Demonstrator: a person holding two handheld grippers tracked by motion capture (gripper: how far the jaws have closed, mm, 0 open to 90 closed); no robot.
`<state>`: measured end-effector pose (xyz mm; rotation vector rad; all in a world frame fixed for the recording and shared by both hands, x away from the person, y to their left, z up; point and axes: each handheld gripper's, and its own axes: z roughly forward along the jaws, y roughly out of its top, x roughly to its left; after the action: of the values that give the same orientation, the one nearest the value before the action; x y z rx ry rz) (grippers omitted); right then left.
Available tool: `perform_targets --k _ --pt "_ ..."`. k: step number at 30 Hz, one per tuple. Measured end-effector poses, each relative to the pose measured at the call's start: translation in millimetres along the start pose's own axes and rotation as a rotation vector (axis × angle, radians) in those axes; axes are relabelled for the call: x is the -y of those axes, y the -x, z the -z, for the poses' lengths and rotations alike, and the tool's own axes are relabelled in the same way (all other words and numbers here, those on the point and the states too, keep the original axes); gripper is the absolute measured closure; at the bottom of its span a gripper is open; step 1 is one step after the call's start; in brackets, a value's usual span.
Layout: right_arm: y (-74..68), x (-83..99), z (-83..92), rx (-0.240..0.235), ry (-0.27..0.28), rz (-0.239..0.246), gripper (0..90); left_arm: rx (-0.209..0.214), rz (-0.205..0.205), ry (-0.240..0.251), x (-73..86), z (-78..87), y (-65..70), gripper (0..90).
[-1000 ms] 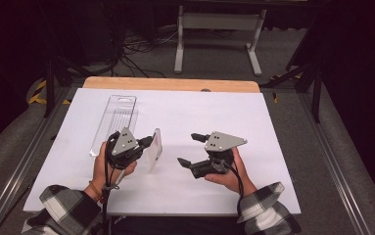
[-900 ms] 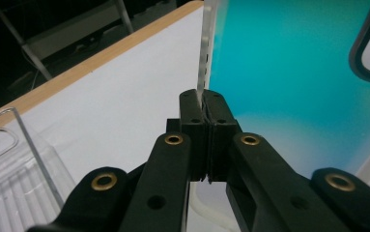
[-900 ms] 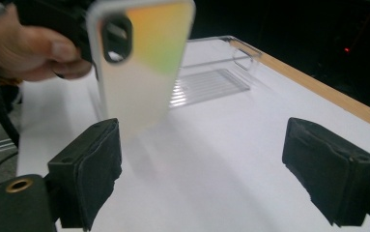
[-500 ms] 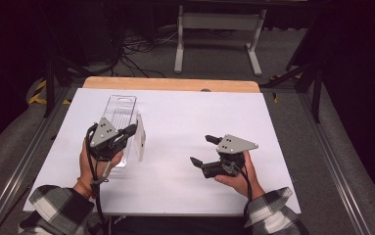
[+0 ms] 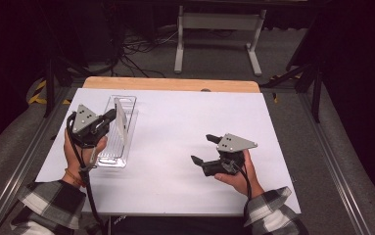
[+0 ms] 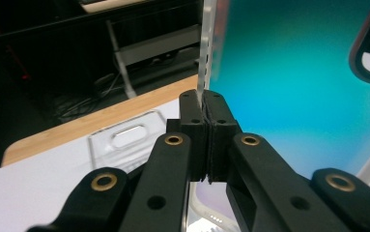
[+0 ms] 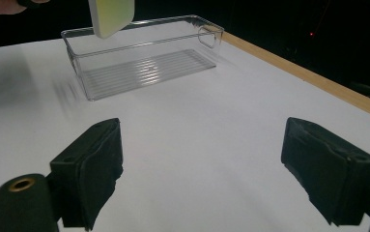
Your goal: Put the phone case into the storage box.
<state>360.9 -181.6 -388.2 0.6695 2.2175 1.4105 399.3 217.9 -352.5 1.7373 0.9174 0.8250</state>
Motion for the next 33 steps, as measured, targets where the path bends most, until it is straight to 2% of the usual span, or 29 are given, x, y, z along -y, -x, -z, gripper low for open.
perform_targets --k 6,11,14,15,17,19,21,22,27,29,31,33 --pt "0.1 3.4 -4.1 -0.001 -0.013 0.001 14.9 -0.023 0.054 0.029 0.3 1.6 -20.2 88.5" --pt "0.6 4.8 -6.1 0.007 -0.011 0.006 14.9 -0.033 0.07 0.076 -5.0 13.7 -39.0 88.5" --pt "1.6 4.3 -6.4 0.014 -0.004 0.002 14.9 -0.047 0.082 0.074 -8.3 22.0 -53.9 88.5" --pt "1.8 4.3 -6.7 0.013 -0.004 0.002 14.9 -0.046 0.092 0.066 -10.3 24.4 -59.2 88.5" --pt "2.0 4.3 -7.6 0.013 -0.005 -0.002 15.0 -0.031 0.152 0.083 -17.7 31.5 -73.8 88.4" --pt "0.8 4.2 -7.9 0.015 -0.006 0.005 15.1 -0.039 0.165 0.085 -24.9 35.1 -82.6 88.5" --pt "-0.9 4.3 -6.5 0.019 -0.006 0.01 15.5 -0.073 0.14 0.066 -31.8 34.0 -87.2 88.4" --pt "-0.9 4.3 -6.5 0.019 -0.006 0.01 15.5 -0.073 0.14 0.066 -31.8 34.0 -87.2 88.4" --pt "-4.8 6.5 0.2 0.047 -0.012 0.037 15.8 -0.09 0.119 0.036 -38.8 9.8 -85.6 88.4" --pt "-3.1 6.7 1.7 0.055 -0.009 0.033 16.0 -0.088 0.114 0.021 -41.3 -2.1 -83.8 88.4" --pt "0.0 7.4 1.5 0.057 -0.005 0.019 16.0 -0.103 0.096 0.005 -45.0 -14.6 -82.4 88.4" --pt "2.4 8.3 0.1 0.055 -0.011 0.014 15.9 -0.114 0.093 -0.006 -48.2 -26.4 -83.5 88.4"
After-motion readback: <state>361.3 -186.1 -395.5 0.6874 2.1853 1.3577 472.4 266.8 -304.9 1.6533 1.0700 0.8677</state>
